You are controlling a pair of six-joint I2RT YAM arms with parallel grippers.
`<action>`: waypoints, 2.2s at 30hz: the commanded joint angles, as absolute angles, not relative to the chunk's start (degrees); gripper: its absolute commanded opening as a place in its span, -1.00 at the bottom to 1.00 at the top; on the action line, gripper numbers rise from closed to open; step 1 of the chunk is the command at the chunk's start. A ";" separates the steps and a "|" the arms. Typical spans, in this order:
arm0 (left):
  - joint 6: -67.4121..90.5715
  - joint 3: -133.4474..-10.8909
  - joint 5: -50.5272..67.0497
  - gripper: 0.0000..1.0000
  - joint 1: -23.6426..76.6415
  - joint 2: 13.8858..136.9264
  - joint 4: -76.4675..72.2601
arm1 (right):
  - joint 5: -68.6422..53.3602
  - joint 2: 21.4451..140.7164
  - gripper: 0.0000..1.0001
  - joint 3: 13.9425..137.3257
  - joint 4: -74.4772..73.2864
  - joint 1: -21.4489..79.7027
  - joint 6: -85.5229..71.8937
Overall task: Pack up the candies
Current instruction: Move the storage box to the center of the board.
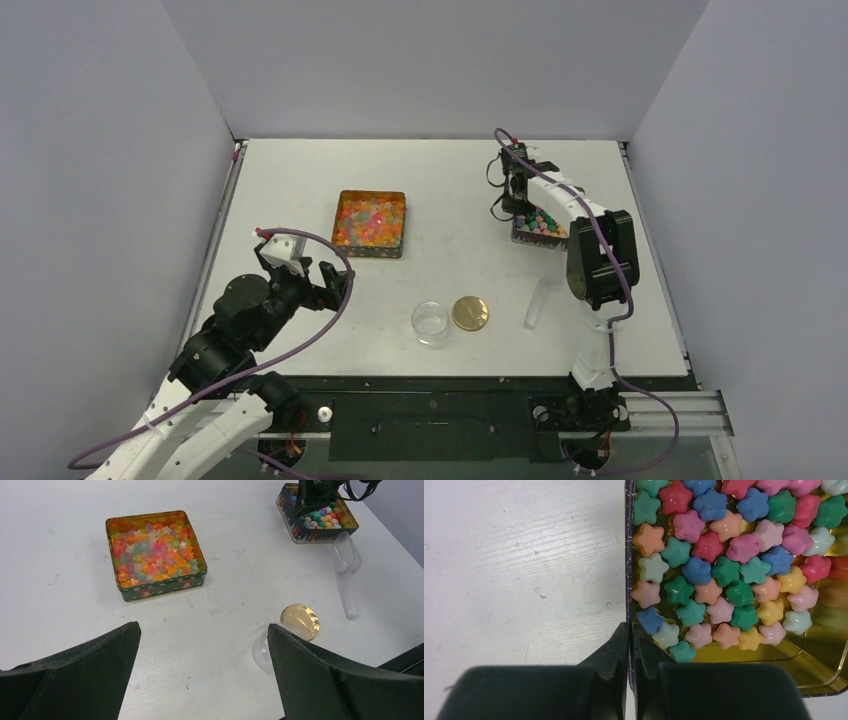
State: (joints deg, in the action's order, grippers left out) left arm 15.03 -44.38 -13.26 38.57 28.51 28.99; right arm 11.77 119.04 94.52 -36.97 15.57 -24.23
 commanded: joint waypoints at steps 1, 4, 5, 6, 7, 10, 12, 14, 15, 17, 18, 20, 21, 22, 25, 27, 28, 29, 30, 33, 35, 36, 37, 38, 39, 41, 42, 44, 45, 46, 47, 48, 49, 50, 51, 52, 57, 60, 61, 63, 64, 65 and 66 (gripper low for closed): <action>15.12 -44.54 -13.62 0.93 38.57 28.67 28.44 | 10.71 119.16 -1.00 94.74 -36.27 17.54 -24.17; 15.12 -44.56 -13.70 0.93 38.58 28.65 28.46 | 10.67 118.00 -1.00 94.02 -35.93 19.36 -24.38; 15.12 -44.52 -13.71 0.93 38.57 28.70 28.43 | 10.88 117.49 -1.00 93.90 -35.80 20.54 -24.42; 15.12 -44.54 -13.71 0.93 38.58 28.67 28.41 | 10.98 117.33 -1.00 93.88 -35.71 20.95 -24.61; 15.12 -44.56 -13.71 0.93 38.58 28.68 28.48 | 11.03 117.02 -1.00 93.80 -35.65 21.76 -24.67; 15.12 -44.57 -13.78 0.93 38.54 28.58 28.53 | 11.08 116.74 -1.00 94.08 -35.72 23.33 -25.00; 15.12 -44.54 -13.80 0.93 38.58 28.45 28.54 | 10.95 116.86 -1.00 94.68 -36.05 24.47 -25.10; 15.12 -44.50 -13.73 0.93 38.54 28.47 28.56 | 10.83 116.89 -1.00 95.02 -36.13 25.65 -25.18; 15.12 -44.53 -13.72 0.93 38.57 28.43 28.43 | 10.82 116.78 -1.00 95.15 -36.17 26.36 -25.30; 15.12 -44.54 -13.65 0.93 38.58 28.45 28.46 | 10.49 116.66 -1.00 95.26 -36.16 27.45 -25.43; 15.12 -44.56 -13.63 0.93 38.58 28.45 28.47 | 10.34 116.62 -1.00 95.31 -36.15 28.13 -25.50; 15.12 -44.56 -13.62 0.93 38.58 28.39 28.45 | 9.61 116.55 -1.00 95.44 -36.13 29.18 -25.49; 15.07 -44.52 -13.62 0.93 38.58 28.39 28.43 | 9.32 116.55 -1.00 95.54 -36.21 29.58 -25.38; 15.10 -44.55 -13.58 0.93 38.58 28.28 28.45 | 9.28 116.54 -1.00 95.67 -36.50 30.38 -25.35; 15.12 -44.54 -13.54 0.93 38.58 28.24 28.43 | 9.69 116.21 -1.00 95.55 -36.65 31.93 -25.38; 15.12 -44.55 -13.54 0.93 38.58 28.03 28.43 | 9.78 115.95 -1.00 95.21 -36.54 32.96 -25.48; 15.12 -44.56 -13.54 0.93 38.58 27.99 28.41 | 9.90 115.82 -1.00 94.97 -36.55 33.79 -25.49; 15.16 -44.56 -13.54 0.93 38.58 27.93 28.46 | 10.36 115.70 -1.00 94.90 -36.69 34.26 -25.44; 15.18 -44.52 -13.54 0.93 38.58 27.83 28.42 | 10.72 115.50 -1.00 94.74 -36.71 35.04 -25.65; 15.20 -44.56 -13.38 0.93 38.63 27.68 28.45 | 12.16 115.10 -1.00 94.43 -36.66 36.44 -26.13; 15.20 -44.56 -13.36 0.93 38.67 27.62 28.46 | 12.74 114.90 -1.00 94.76 -36.82 37.36 -26.22; 15.21 -44.52 -13.36 0.93 38.71 27.58 28.43 | 13.29 114.90 -1.00 95.21 -37.04 37.53 -26.26; 15.21 -44.53 -13.38 0.93 38.74 27.53 28.45 | 13.59 114.92 -0.98 95.51 -37.54 37.79 -26.32; 15.21 -44.54 -13.36 0.93 38.75 27.52 28.47 | 14.19 114.90 -0.93 96.12 -38.06 37.84 -26.46; 15.21 -44.56 -13.36 0.93 38.76 27.38 28.47 | 14.43 114.81 -0.82 96.40 -38.19 37.98 -26.46; 15.21 -44.55 -13.38 0.93 38.73 27.22 28.48 | 15.48 114.32 -0.62 97.06 -38.45 38.16 -26.58; 15.21 -44.55 -13.36 0.93 38.74 27.19 28.48 | 16.18 114.11 -0.56 97.31 -38.59 38.19 -26.56; 15.21 -44.55 -13.36 0.93 38.76 27.10 28.48 | 16.63 113.59 -0.48 97.96 -38.77 38.41 -26.80; 15.21 -44.56 -13.36 0.93 38.76 27.05 28.43 | 16.80 113.15 -0.44 98.45 -38.77 38.63 -27.09; 15.21 -44.56 -13.36 0.93 38.76 27.02 28.47 | 17.10 112.87 -0.42 98.71 -38.67 38.97 -27.21; 15.21 -44.56 -13.36 0.93 38.76 27.06 28.47 | 17.21 112.44 -0.37 99.36 -38.67 39.17 -27.41; 15.21 -44.56 -13.36 0.93 38.76 27.02 28.43 | 17.35 112.22 -0.35 99.78 -38.63 39.59 -27.51; 15.21 -44.52 -13.36 0.93 38.74 27.01 28.44 | 17.35 112.14 -0.32 100.64 -38.69 39.83 -27.79; 15.21 -44.53 -13.36 0.93 38.75 27.00 28.46 | 17.29 112.10 -0.31 101.16 -38.68 40.26 -28.00; 15.21 -44.54 -13.40 0.93 38.74 26.96 28.47 | 17.02 112.22 -0.29 102.15 -38.67 40.48 -28.38; 15.21 -44.53 -13.41 0.93 38.75 26.93 28.47 | 16.86 112.45 -0.28 102.62 -38.61 40.92 -28.56; 15.19 -44.54 -13.44 0.93 38.76 26.94 28.45 | 15.66 114.28 -0.24 107.05 -38.25 42.50 -30.68; 15.22 -44.54 -13.45 0.93 38.65 27.03 28.47 | 15.57 116.42 -0.22 110.34 -38.24 43.82 -31.74; 15.21 -44.55 -13.45 0.93 38.71 27.00 28.48 | 15.60 116.79 -0.22 110.89 -37.99 44.02 -32.46; 15.21 -44.56 -13.45 0.93 38.68 27.04 28.43 | 16.02 117.64 -0.21 111.67 -36.72 44.70 -33.96; 15.21 -44.56 -13.45 0.93 38.67 27.06 28.45 | 16.10 118.31 -0.20 112.03 -36.38 45.15 -34.73; 15.21 -44.56 -13.45 0.93 38.67 27.11 28.47 | 16.29 118.66 -0.19 112.26 -35.88 45.38 -35.12; 15.21 -44.56 -13.45 0.93 38.67 27.08 28.47 | 16.36 119.44 -0.18 112.90 -35.69 45.71 -35.94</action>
